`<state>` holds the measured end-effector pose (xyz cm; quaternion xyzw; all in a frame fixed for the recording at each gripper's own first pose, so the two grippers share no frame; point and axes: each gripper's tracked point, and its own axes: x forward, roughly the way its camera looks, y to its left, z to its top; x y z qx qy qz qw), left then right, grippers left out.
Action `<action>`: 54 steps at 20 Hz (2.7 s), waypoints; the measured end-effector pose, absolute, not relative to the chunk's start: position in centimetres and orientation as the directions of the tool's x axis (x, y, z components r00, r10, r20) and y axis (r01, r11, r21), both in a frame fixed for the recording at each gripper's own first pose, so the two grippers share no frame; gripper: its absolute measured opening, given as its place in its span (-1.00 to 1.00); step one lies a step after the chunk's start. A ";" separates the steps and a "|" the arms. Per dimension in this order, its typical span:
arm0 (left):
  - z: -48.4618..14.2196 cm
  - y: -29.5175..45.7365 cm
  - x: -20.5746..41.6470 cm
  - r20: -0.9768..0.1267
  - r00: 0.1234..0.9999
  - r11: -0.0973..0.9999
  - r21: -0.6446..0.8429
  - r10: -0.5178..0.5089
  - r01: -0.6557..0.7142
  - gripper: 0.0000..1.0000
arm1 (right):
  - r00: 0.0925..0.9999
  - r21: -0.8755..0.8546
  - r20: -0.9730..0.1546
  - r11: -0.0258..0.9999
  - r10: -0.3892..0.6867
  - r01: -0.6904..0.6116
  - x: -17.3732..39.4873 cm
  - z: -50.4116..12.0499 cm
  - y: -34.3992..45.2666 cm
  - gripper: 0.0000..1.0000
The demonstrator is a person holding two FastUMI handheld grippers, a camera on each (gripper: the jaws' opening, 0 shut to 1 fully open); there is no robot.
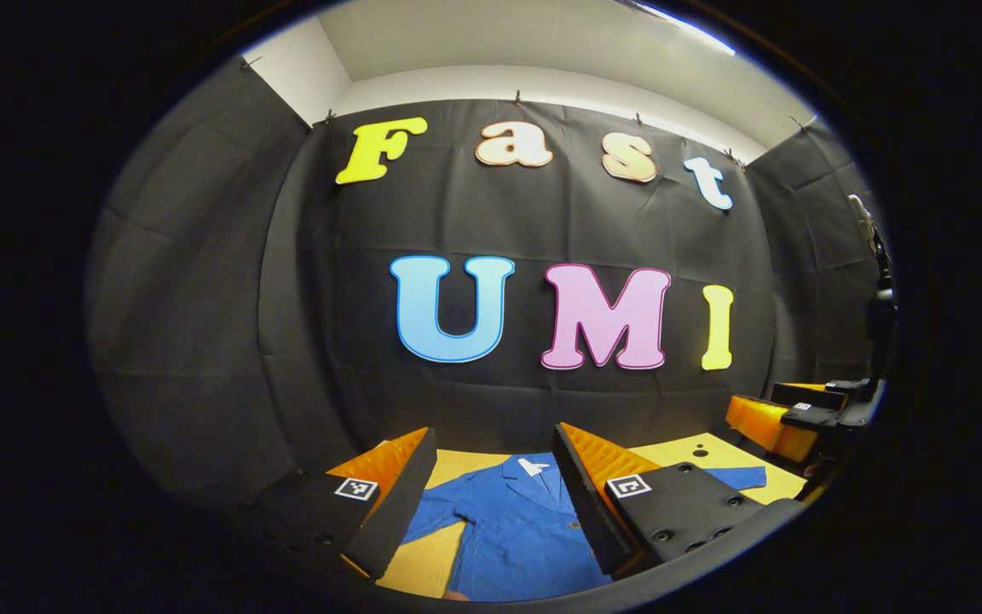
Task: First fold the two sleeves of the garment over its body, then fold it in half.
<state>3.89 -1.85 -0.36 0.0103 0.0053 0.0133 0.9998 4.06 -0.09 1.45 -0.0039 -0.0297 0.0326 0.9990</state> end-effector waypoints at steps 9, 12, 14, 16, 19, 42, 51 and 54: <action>-1.0 -3.3 5.6 -0.026 1.000 1.000 0.011 -0.010 0.010 0.59 | 0.998 -0.005 0.045 0.999 0.034 -0.034 4.9 0.7 -1.6 0.90; -1.1 -3.2 5.9 -0.028 1.000 1.000 0.021 -0.006 0.007 0.60 | 0.999 0.011 0.033 1.000 0.020 -0.020 5.5 0.2 -2.3 0.90; -1.1 -3.1 6.2 -0.031 1.000 1.000 0.021 -0.001 0.002 0.59 | 1.000 0.018 0.021 1.000 0.018 -0.018 6.0 -0.2 -2.5 0.98; -1.5 -3.1 6.4 -0.042 0.999 1.000 0.020 0.003 -0.002 0.60 | 1.000 0.021 0.006 1.000 0.017 -0.017 6.5 -0.8 -2.6 0.90; -1.9 -3.2 7.0 -0.056 0.998 1.000 0.023 0.007 -0.006 0.59 | 1.000 0.029 -0.014 0.999 0.016 -0.016 7.4 -1.5 -2.9 0.90; -6.7 -10.4 12.6 -0.253 0.966 0.997 0.076 0.048 -0.030 0.60 | 0.772 -0.016 -0.434 0.861 -0.464 0.509 17.7 -21.1 -35.0 0.99; -8.5 -16.9 15.0 -0.331 0.943 0.992 0.100 -0.046 0.083 0.59 | 0.532 0.006 -0.664 0.707 -0.526 0.707 17.1 -31.5 -44.9 1.00; -9.3 -18.7 15.9 -0.357 0.931 0.991 0.075 -0.075 0.109 0.60 | 0.502 0.041 -0.702 0.675 -0.505 0.737 17.1 -32.6 -45.7 1.00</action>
